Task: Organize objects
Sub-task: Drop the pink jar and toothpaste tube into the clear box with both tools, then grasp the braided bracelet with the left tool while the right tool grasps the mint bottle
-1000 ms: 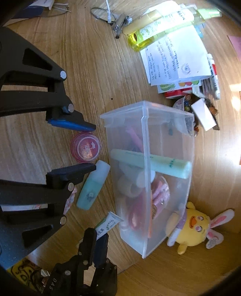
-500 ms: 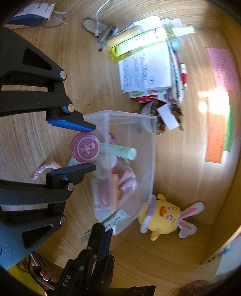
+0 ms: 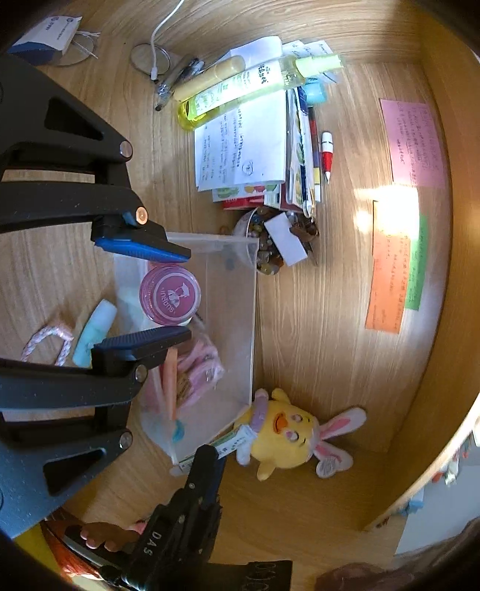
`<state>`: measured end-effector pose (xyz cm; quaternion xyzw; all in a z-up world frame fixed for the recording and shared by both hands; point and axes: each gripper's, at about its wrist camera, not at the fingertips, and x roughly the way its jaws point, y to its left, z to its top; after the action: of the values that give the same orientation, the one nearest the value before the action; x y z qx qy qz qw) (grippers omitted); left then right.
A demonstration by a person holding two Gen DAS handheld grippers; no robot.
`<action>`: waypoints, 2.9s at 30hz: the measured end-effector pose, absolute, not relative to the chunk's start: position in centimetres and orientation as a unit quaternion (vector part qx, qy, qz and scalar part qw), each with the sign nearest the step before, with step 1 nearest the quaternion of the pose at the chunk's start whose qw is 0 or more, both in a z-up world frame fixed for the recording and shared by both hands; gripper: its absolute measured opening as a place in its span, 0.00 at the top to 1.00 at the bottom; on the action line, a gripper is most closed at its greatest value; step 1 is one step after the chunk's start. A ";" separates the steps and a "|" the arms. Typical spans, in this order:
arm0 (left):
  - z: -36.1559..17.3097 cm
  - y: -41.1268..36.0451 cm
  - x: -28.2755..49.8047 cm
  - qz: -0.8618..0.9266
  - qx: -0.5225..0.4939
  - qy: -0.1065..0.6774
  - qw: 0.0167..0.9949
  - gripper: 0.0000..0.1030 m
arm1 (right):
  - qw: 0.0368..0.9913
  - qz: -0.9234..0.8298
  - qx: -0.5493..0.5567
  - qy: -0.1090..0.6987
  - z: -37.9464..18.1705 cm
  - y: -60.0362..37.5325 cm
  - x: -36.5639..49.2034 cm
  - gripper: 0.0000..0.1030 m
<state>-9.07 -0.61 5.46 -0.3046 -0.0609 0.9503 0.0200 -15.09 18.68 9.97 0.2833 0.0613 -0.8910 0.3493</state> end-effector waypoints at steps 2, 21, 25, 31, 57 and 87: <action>4.9 -1.2 -9.9 0.947 -0.313 -0.070 0.016 0.66 | 0.344 -0.889 0.296 0.062 9.2 18.3 -16.0 0.85; 2.3 -2.6 -12.4 0.930 -0.352 -0.101 0.026 0.63 | 0.327 -0.874 0.353 0.064 6.0 17.2 -19.3 0.83; 2.6 -2.8 -11.6 0.932 -0.346 -0.104 0.023 0.62 | 0.337 -0.875 0.342 0.063 7.0 17.5 -18.1 0.82; 2.7 -2.8 -9.8 0.934 -0.344 -0.093 0.014 0.56 | 0.359 -0.874 0.319 0.075 8.3 17.5 -15.5 0.79; -4.6 3.0 -7.9 0.882 -0.458 -0.055 0.101 0.83 | 0.395 -0.821 0.396 0.118 2.3 14.3 -12.9 0.59; 1.1 -1.5 -5.1 0.925 -0.359 -0.113 0.044 0.87 | 0.399 -0.841 0.343 0.125 4.0 13.2 -11.5 0.78</action>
<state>-5.10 -1.47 1.12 -0.3591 -0.1135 0.9254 0.0437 -11.52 13.18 3.95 0.3428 0.1246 -0.8414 0.3988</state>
